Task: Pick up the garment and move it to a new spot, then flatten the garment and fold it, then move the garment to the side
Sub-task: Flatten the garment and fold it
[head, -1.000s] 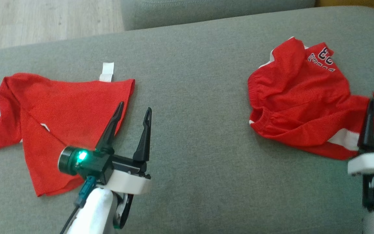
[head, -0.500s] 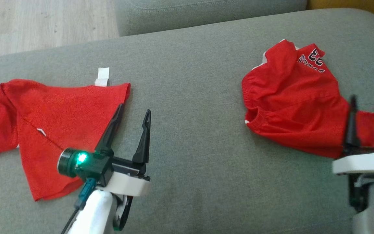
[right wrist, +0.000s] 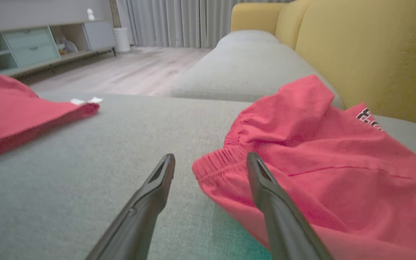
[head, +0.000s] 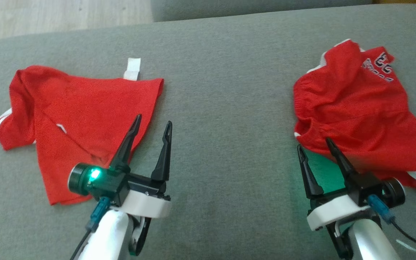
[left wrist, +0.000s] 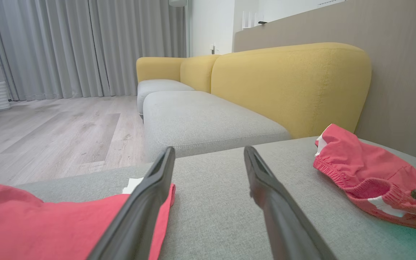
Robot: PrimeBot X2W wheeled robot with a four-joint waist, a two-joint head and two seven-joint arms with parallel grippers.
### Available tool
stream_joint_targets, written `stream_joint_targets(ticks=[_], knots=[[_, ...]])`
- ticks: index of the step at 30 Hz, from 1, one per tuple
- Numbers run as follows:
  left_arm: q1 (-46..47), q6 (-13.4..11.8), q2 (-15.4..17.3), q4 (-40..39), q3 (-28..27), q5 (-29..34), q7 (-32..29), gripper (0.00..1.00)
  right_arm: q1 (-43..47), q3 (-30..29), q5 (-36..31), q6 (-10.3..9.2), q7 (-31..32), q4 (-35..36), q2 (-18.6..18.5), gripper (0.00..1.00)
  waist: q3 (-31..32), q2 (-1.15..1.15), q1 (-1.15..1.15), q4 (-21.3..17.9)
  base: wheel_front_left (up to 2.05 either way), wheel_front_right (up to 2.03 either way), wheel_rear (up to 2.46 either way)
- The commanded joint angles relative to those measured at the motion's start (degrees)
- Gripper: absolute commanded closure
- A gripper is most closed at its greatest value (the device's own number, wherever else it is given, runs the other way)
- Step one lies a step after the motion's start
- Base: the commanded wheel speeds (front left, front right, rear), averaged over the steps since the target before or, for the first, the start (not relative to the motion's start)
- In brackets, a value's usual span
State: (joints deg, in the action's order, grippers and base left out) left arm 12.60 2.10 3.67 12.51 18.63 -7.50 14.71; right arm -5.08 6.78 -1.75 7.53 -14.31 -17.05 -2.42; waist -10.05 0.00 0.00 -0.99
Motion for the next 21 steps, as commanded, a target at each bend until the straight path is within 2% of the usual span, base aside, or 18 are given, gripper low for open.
stream_joint_targets(ticks=[1,10,11,13,14,21], knots=[[2.47,0.21,-0.13,-1.64,-1.33,0.54,0.29,0.0,-2.88,0.85,-0.93,-0.04,-0.05,0.03,-0.46,0.0,-0.72,0.0,0.0,1.08,0.0,0.0,0.0],[3.39,0.21,-0.41,-1.52,-0.89,0.39,0.29,0.0,-8.66,-3.95,-5.3,-0.04,0.43,-9.4,-0.46,0.0,-2.16,0.0,0.0,3.36,0.0,0.0,0.0],[3.43,0.19,-0.44,-1.52,-0.88,0.37,0.29,0.0,-9.25,-4.29,-5.35,-0.04,0.35,-10.26,-0.46,0.09,-2.26,0.0,0.0,3.47,0.0,0.0,0.0],[3.52,0.18,-0.48,-1.51,-0.86,0.32,0.29,0.0,-10.38,-4.3,-4.27,-0.04,0.16,-11.7,-0.46,0.89,-2.41,0.0,0.0,3.63,0.0,0.0,0.0],[3.54,0.17,-0.49,-1.51,-0.87,0.3,0.29,0.0,-10.92,-4.08,-3.34,-0.04,0.01,-12.07,-0.46,1.0,-2.43,0.0,0.0,3.65,0.0,0.0,0.0],[2.89,0.05,-0.59,-1.18,-0.98,0.13,0.29,0.0,-12.41,1.22,5.07,-0.04,-0.58,-11.63,-0.46,1.0,-1.29,0.0,0.0,3.02,0.0,0.0,0.0]])
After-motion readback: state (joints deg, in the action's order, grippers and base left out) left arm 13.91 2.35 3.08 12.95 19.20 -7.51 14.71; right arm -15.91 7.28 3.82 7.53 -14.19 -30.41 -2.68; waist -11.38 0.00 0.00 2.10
